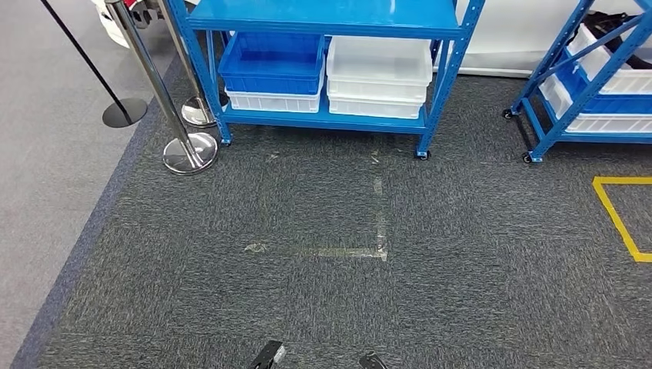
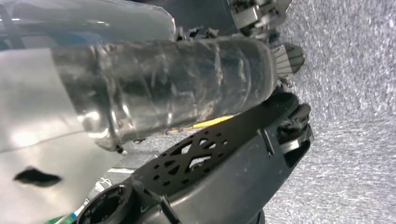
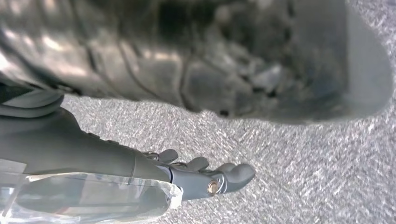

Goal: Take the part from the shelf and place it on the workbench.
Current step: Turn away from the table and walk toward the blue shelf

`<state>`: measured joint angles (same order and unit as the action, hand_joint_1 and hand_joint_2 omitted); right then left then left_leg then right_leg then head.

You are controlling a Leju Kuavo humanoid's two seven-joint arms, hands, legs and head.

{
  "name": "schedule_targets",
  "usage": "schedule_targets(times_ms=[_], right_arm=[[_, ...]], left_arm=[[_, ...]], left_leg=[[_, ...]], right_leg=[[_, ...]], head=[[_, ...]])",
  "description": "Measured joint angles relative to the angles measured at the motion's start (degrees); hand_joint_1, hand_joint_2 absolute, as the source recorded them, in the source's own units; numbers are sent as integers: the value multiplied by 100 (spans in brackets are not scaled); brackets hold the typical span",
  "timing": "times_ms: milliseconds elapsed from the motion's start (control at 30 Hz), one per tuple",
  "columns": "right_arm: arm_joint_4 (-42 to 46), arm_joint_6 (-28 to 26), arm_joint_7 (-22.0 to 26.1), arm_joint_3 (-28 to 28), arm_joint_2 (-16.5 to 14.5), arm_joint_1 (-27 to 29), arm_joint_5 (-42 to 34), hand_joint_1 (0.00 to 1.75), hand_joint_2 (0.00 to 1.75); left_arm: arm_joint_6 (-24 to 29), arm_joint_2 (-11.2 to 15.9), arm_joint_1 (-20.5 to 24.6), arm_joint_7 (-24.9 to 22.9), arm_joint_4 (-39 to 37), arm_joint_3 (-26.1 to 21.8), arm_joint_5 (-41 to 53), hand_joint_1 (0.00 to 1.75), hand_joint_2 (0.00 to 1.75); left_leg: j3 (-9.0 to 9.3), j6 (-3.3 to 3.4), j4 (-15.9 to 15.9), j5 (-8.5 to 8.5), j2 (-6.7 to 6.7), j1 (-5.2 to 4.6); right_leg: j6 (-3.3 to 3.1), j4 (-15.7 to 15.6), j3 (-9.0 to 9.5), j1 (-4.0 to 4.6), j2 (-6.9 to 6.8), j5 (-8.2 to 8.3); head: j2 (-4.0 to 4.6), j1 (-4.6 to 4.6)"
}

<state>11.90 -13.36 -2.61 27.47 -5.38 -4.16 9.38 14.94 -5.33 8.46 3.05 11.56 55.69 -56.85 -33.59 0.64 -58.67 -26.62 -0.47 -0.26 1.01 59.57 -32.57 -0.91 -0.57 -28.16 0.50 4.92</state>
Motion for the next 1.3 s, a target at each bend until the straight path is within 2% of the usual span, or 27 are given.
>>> schedule_targets(times_ms=[67,100,167,200,233,267,333,400,433,533,567,633,700,733,767,800,833,867,900,933,1067,1100,1133,1233,1300], right_arm=[[1,1,-3,0,1,-4,-1,0,0],[2,1,-4,0,2,-6,-1,0,0],[1,1,-8,0,3,-1,-8,0,0],[1,1,-9,0,3,6,-12,0,0],[0,0,-10,0,3,14,-16,0,0],[-1,-1,-11,0,3,18,-17,0,0],[-1,-1,-13,0,4,14,-17,0,0],[1,0,-13,0,5,3,-17,0,0],[1,1,-14,0,5,2,-18,0,0],[1,1,-20,0,3,7,-21,0,0],[1,1,-21,0,2,6,-21,0,0],[2,1,-21,0,1,2,-22,0,0],[1,2,-23,0,1,3,-22,0,0],[0,3,-24,0,2,5,-23,0,0],[-1,3,-25,0,2,6,-23,0,0],[-1,3,-25,0,2,7,-24,0,0],[0,3,-25,0,1,7,-24,0,0],[0,3,-25,0,1,5,-25,0,0],[0,3,-26,0,1,2,-26,0,0],[1,3,-26,0,1,-1,-29,0,0],[1,3,-27,0,1,6,-57,0,0],[1,3,-27,1,1,-1,-60,0,0],[1,3,-27,3,2,-10,-64,0,0],[2,3,-27,14,1,-25,-72,0,0],[2,3,-27,15,1,-24,-72,0,0]], left_arm=[[1,-1,-5,1,0,0,0,0,0],[1,-2,-3,1,0,0,0,0,0],[1,-4,-2,1,0,1,0,0,0],[1,-4,-4,1,0,2,0,0,0],[1,-4,-6,1,0,2,0,0,0],[1,-4,-7,1,0,2,0,0,0],[1,-8,-7,1,0,2,0,0,0],[1,-10,-4,1,0,1,0,0,0],[1,-10,-3,1,0,1,0,0,0],[1,-10,3,4,0,0,0,0,0],[1,-9,7,5,0,1,0,0,0],[1,-9,11,10,0,2,1,0,0],[1,-9,17,21,0,2,1,0,0],[1,-9,23,24,0,2,1,0,0],[1,-9,28,26,0,2,0,0,0],[1,-9,32,26,0,2,0,0,0],[1,-9,28,25,0,2,0,0,0],[1,-9,23,24,0,2,-1,0,0],[1,-9,20,23,0,2,-1,0,0],[1,-9,15,23,0,2,-2,0,0],[4,-4,-12,42,0,2,-2,0,0],[5,-5,-12,44,0,2,-2,0,0],[5,-8,-9,45,0,3,-2,0,0],[5,-11,-5,45,0,4,-2,0,0],[5,-11,-6,45,0,4,-2,0,0]], left_leg=[[57,67,92,34,1,19],[86,98,128,46,5,28],[105,139,139,37,11,15],[106,151,134,30,9,10],[112,159,129,22,4,7],[121,161,122,11,-3,7],[150,143,95,-27,-17,12],[145,89,39,-81,-28,-8],[135,62,24,-98,-30,-18],[129,-21,-2,-132,-27,-17],[94,-57,-96,-189,-19,-10],[-170,-127,-643,-451,-4,12],[-585,-173,-1401,-722,2,34],[-717,-183,-1605,-733,3,42],[-740,-185,-1586,-627,5,48],[-670,-179,-1391,-449,6,51],[-500,-164,-992,-205,9,53],[-325,-144,-609,-42,11,40],[-175,-122,-301,48,12,26],[-73,-90,-78,81,11,8],[70,96,113,0,-17,1],[134,134,146,-6,-19,2],[195,173,170,-17,-18,2],[227,218,170,-45,-12,-10],[229,220,170,-47,-12,-10]], right_leg=[[46,119,-42,-1,12,-95],[57,343,-144,2,22,-224],[61,1055,-489,4,36,-537],[65,1371,-661,5,38,-622],[71,1514,-753,2,38,-602],[75,1438,-741,-5,38,-475],[74,772,-464,-22,39,-75],[55,167,-192,-18,45,116],[39,54,-140,-10,48,112],[-45,22,-109,-10,51,101],[-79,8,-89,-19,49,99],[-131,-9,-46,-31,37,82],[-161,-8,-18,-25,22,53],[-166,-8,-1,-22,19,36],[-166,-7,24,-23,22,17],[-162,-7,54,-25,29,-3],[-150,-7,96,-29,38,-30],[-130,-10,129,-23,46,-59],[-106,-10,149,-17,50,-84],[-71,-24,160,-12,50,-102],[48,128,156,-22,40,-74],[57,258,104,-28,43,-146],[69,532,-40,-32,46,-282],[97,1184,-413,-25,50,-569],[98,1208,-428,-25,50,-577]], head=[[0,-15],[0,-26],[0,-42],[0,-42],[0,-42],[0,-41],[0,-45],[0,-54],[0,-57],[0,-58],[0,-44],[0,-16],[0,-2],[0,-2],[0,0],[0,0],[0,1],[0,1],[0,-2],[0,-8],[-1,-29],[-1,-45],[-1,-61],[0,-85],[0,-85]])
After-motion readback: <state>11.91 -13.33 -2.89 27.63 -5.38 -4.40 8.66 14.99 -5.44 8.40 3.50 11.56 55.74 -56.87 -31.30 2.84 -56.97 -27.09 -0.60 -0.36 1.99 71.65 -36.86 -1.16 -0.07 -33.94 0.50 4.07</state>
